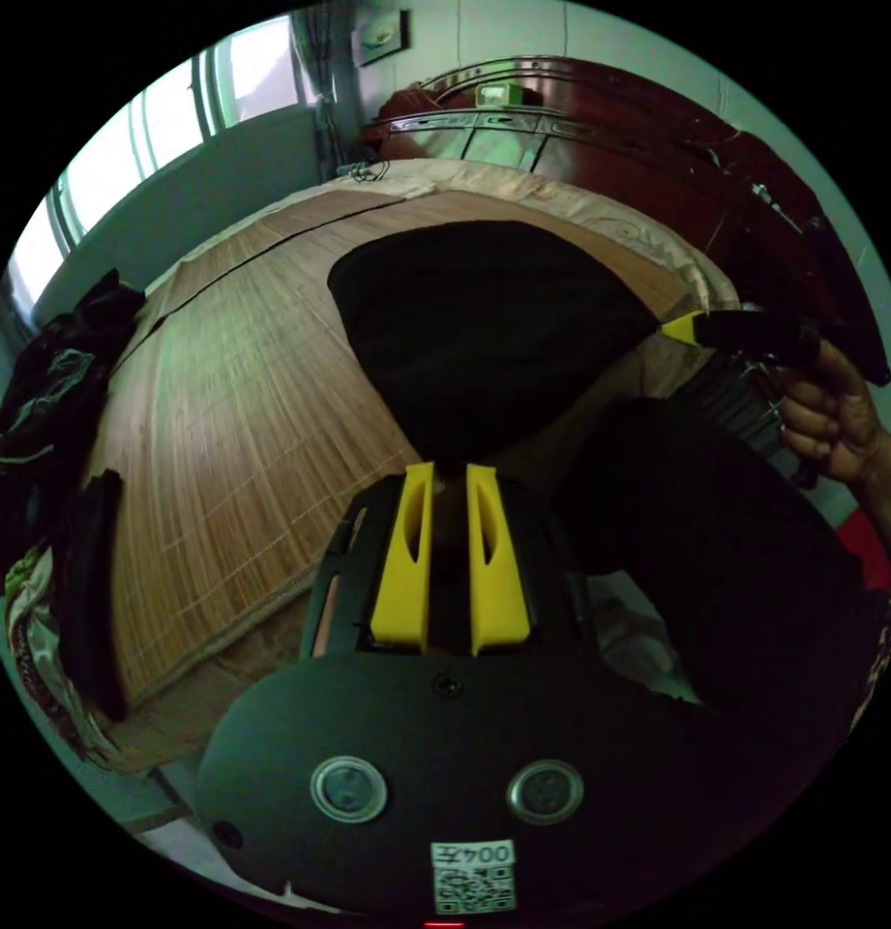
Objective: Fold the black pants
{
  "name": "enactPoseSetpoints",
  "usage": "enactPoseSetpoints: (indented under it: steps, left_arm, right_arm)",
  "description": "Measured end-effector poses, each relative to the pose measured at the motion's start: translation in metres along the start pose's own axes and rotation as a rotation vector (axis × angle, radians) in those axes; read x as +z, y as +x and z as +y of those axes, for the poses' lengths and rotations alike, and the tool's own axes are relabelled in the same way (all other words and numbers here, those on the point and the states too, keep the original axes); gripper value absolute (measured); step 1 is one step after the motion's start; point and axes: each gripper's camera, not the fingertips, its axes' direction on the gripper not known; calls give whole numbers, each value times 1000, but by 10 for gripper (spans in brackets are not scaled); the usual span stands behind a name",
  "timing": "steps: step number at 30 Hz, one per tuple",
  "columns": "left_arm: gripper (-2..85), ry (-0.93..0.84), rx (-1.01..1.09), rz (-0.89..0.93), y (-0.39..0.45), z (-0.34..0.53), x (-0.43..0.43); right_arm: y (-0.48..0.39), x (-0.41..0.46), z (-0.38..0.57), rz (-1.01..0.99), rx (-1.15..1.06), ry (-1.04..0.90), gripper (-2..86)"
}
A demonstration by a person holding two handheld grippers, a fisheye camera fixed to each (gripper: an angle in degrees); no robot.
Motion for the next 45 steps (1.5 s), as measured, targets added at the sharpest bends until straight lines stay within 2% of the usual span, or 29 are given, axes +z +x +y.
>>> enactPoseSetpoints:
  steps: [10, 17, 24, 30, 35, 38, 45]
  left_arm:
    - [34, -36, 53, -55, 28, -18, 23]
    - [18, -34, 28, -79, 32, -20, 28]
    - [6, -13, -44, -20, 19, -17, 28]
    - [5, -53, -82, -19, 8, -4, 35]
    - [17, -6, -113, 8, 7, -4, 27]
    - [46, 34, -17, -8, 25, -17, 25]
    - [70, -3, 88, -66, 53, -41, 41]
  right_arm:
    - [29, 3, 0, 5, 38, 4, 6]
    - [32, 25, -28, 171, -55, -26, 7]
    - [58, 39, -49, 276, -39, -101, -5]
    - [78, 40, -51, 232, -14, -94, -7]
    - [90, 31, -54, 172, 18, -82, -6]
    - [98, 22, -53, 132, 49, -64, -5]
    - [107, 0, -51, 142, 52, -6, -4]
